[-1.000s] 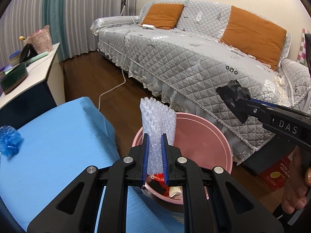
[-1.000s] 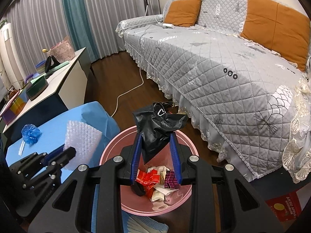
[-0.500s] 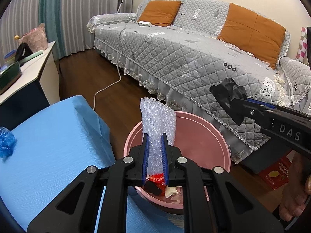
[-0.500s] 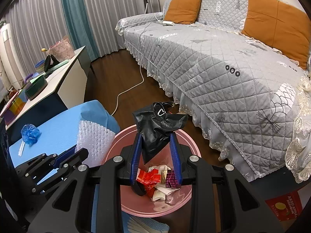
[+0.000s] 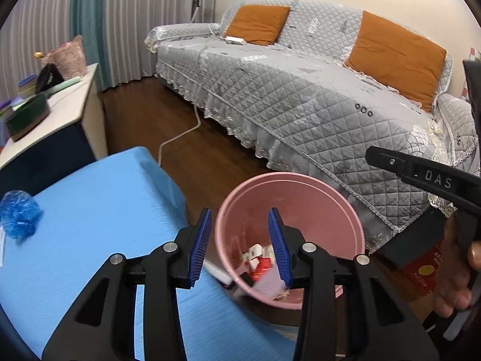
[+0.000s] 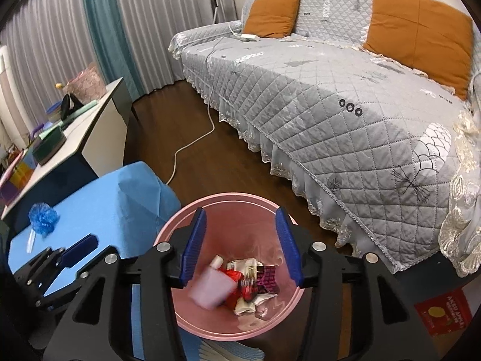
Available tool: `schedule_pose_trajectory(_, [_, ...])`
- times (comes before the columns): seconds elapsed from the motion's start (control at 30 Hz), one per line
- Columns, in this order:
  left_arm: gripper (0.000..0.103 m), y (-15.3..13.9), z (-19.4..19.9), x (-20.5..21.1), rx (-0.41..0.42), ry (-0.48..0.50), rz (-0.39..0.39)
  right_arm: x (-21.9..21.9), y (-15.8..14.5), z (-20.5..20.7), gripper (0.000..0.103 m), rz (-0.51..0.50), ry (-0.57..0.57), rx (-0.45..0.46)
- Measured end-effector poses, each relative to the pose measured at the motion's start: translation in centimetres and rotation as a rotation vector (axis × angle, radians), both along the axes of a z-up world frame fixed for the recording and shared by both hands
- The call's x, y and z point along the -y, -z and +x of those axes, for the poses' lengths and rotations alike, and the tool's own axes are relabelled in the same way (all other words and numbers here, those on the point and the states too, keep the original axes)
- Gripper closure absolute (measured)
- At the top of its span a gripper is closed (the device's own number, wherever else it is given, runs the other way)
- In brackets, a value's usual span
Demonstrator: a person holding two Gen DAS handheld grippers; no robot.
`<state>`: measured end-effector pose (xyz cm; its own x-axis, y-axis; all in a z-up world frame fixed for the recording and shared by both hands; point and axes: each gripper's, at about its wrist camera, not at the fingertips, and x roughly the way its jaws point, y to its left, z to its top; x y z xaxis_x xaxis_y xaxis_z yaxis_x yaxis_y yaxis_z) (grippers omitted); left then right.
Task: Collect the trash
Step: 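Move the left tool to the straw pack while the right tool approaches the blue cap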
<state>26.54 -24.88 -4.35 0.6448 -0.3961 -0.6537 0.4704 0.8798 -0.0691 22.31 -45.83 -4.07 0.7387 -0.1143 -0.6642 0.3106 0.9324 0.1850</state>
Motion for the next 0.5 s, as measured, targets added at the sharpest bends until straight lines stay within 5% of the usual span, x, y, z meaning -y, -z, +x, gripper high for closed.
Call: schedule_pose_trajectory(0.5, [0.064,-5.9,-1.3,-14.4,0.12,-0.173,0.008,-6.9,-3.5,-0.8,0.054,-0.014,-0.101,0.169])
